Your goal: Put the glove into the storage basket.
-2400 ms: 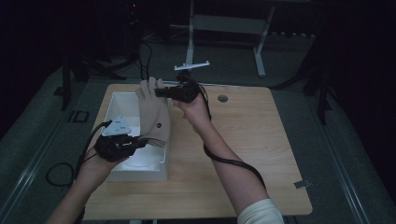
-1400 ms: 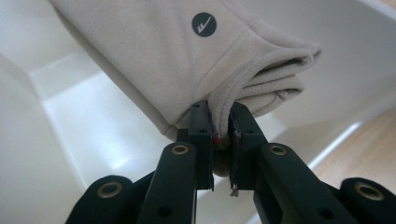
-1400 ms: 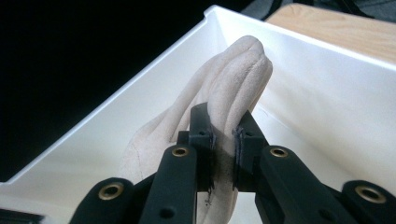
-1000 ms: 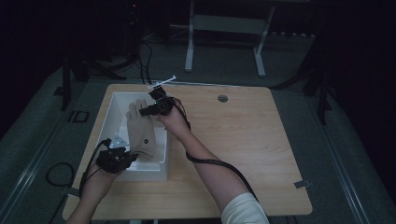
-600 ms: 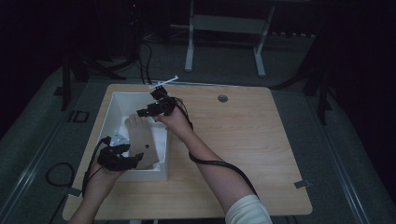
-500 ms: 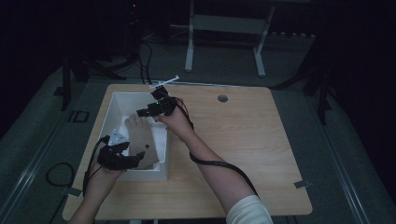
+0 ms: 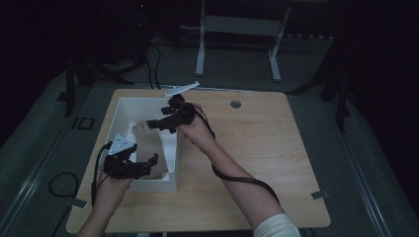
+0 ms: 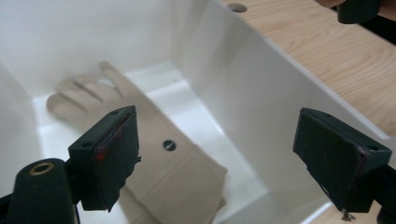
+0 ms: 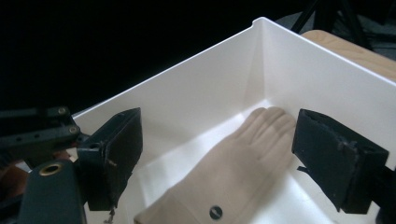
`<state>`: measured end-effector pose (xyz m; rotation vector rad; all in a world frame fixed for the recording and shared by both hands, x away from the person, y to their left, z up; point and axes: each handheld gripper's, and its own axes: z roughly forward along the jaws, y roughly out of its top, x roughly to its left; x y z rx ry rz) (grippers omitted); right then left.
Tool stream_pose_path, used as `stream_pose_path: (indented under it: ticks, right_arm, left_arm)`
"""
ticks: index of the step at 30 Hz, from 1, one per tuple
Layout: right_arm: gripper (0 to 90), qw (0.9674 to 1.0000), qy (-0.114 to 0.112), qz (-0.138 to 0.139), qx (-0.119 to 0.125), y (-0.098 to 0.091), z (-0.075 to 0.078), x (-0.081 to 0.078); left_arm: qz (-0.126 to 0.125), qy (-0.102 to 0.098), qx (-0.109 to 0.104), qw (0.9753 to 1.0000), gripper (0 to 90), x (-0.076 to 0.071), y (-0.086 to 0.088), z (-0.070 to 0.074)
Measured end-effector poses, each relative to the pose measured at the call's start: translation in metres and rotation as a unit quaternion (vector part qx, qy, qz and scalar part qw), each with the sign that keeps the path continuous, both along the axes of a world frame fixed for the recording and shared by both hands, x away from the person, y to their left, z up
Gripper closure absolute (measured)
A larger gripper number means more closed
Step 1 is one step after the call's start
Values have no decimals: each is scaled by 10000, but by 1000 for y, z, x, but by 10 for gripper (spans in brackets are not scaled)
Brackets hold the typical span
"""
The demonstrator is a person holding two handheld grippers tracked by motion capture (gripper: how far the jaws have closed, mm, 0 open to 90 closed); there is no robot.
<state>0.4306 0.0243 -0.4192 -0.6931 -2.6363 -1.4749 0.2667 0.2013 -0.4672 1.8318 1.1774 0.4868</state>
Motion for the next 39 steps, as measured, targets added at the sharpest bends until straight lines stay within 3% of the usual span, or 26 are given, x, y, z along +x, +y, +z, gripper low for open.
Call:
stream_pose_path:
  ticks: [10, 15, 20, 27, 30, 35, 39]
  right_arm:
    - [163, 9993, -369, -5, -48, -47, 16, -18]
    - [163, 9993, -377, -51, -54, -66, 15, -23]
    - [164, 9989, -435, -133, -64, -99, 8, -29]
    - [164, 9988, -436, -202, -78, -127, 2, -34]
    - [164, 9986, -450, -233, -147, -142, -3, -38]
    - [164, 9988, -388, -258, -177, -156, -14, -42]
    - [164, 9991, -297, -236, -199, -167, -30, -45]
  left_arm:
    - [-381, -274, -96, 9989, 151, -9, -30, 24]
    - [-574, -326, -159, 9977, 151, -11, -47, 31]
    - [-911, -379, -224, 9949, 151, -14, -75, 37]
    - [-1201, -356, -252, 9918, 151, -15, -101, 34]
    - [-1460, -337, -204, 9885, 151, -17, -117, 27]
    - [-1668, -223, -276, 9853, 151, -18, -132, 15]
    - [-1777, -190, -200, 9837, 151, -20, -143, 3]
